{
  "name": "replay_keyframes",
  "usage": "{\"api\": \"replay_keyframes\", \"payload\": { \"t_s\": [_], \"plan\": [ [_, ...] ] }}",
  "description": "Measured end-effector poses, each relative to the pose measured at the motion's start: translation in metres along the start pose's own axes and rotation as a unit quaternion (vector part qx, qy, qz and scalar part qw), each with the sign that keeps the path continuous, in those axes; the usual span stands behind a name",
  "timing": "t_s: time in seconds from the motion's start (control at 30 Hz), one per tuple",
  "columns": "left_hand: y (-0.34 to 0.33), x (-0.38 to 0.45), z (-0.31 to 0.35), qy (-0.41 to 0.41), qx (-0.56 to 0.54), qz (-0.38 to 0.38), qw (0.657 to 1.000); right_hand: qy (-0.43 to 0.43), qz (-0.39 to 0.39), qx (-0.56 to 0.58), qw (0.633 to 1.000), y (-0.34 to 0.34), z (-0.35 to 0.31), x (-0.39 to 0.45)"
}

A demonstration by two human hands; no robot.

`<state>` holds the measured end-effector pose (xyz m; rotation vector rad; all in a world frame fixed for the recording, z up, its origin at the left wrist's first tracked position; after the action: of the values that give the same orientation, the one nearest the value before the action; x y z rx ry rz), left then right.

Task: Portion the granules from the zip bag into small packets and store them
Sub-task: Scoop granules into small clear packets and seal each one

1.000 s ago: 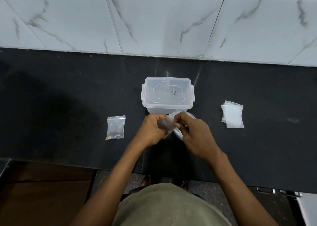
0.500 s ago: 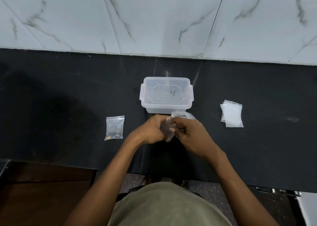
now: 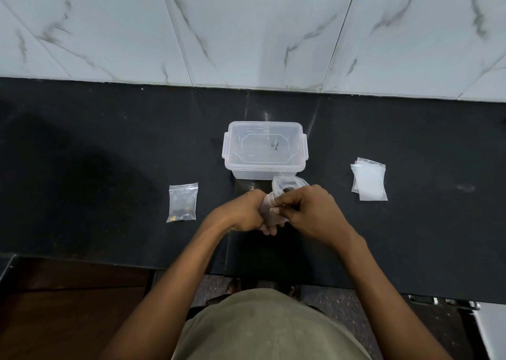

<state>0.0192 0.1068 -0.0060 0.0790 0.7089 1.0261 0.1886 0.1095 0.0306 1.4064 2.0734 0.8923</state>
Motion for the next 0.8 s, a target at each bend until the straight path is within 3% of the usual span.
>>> {"api": "replay_keyframes", "payload": {
  "t_s": [0.27, 0.5, 0.7, 0.8],
  "plan": [
    [0.0, 0.002, -0.002, -0.009, 0.055, 0.022, 0.998, 0.02, -0.007, -0.034, 0.999, -0.006, -0.007, 0.0],
    [0.009, 0.0, -0.009, -0.067, -0.034, 0.028, 0.997, -0.013, -0.091, 0.104, 0.99, -0.011, -0.001, 0.0],
    [0.004, -0.002, -0.004, -0.09, -0.058, -0.014, 0.994, 0.015, -0.125, 0.06, 0.99, -0.013, 0.002, 0.004],
    [0.001, 0.0, -0.008, -0.092, -0.091, 0.004, 0.992, 0.015, -0.098, 0.088, 0.991, -0.003, -0.001, 0.003]
  ]
}}
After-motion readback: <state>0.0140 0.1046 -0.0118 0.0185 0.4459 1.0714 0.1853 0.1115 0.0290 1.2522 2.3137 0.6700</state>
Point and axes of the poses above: each hand's wrist, its own x-axis towards the middle knuckle, its own y-axis out of the back of the hand, z = x × y, the point moved 2 cm from there along x, towards the middle knuckle, and after that the axes turned 7 degrees about z, right-handed, at the moved point
